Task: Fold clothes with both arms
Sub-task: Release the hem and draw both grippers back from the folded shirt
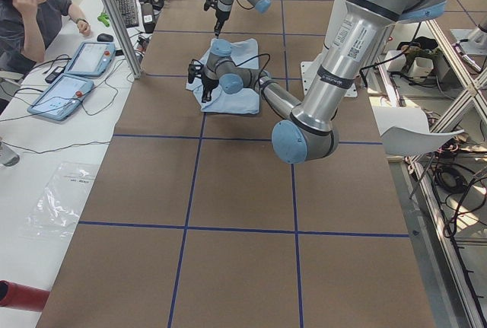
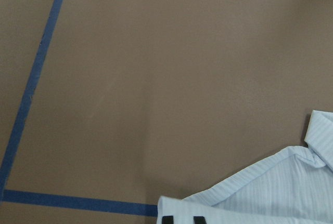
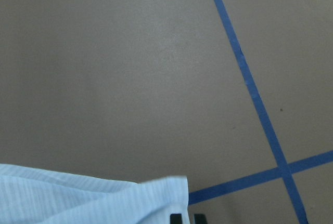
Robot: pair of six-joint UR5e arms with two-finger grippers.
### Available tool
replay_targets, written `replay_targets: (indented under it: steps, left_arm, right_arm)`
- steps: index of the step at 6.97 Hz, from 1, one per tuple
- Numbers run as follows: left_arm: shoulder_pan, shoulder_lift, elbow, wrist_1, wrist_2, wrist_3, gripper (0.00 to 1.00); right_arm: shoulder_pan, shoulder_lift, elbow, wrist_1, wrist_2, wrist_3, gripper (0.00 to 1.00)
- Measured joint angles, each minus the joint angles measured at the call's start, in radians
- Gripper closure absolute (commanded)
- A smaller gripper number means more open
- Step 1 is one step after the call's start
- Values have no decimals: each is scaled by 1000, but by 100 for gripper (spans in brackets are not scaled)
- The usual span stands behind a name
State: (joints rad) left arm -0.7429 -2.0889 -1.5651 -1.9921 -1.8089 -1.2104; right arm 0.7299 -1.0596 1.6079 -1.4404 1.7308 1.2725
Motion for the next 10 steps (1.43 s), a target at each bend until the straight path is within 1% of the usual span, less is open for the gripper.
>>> replay_targets:
  steps: [1,2,3,5,6,7,8,9,10]
  left_arm:
    - [-3,11,-24,-10,-41,27,0]
    - [-7,44,-72,-12,-98,73,0]
    - [-6,89,-129,-12,-140,97,0]
    - [12,166,-224,-13,-205,90,0]
    - [44,206,-264,-15,-213,59,0]
    - [93,244,-296,-15,-197,24,0]
    - [146,273,-312,-16,-155,-14,0]
    - [191,288,-316,-16,-115,-60,0]
    - [220,291,-313,-15,-96,-98,9]
  right_arm:
    - [7,5,2,0,12,-19,0]
    - [30,6,5,-4,48,-65,0]
    - [63,5,4,-13,106,-140,0]
    - [132,4,-5,-67,201,-384,0]
    - [170,3,-11,-91,255,-501,0]
    - [206,1,-18,-101,317,-581,0]
    - [223,-3,-22,-103,351,-618,0]
    - [228,-6,-23,-101,363,-630,0]
    - [229,-7,-23,-99,366,-633,0]
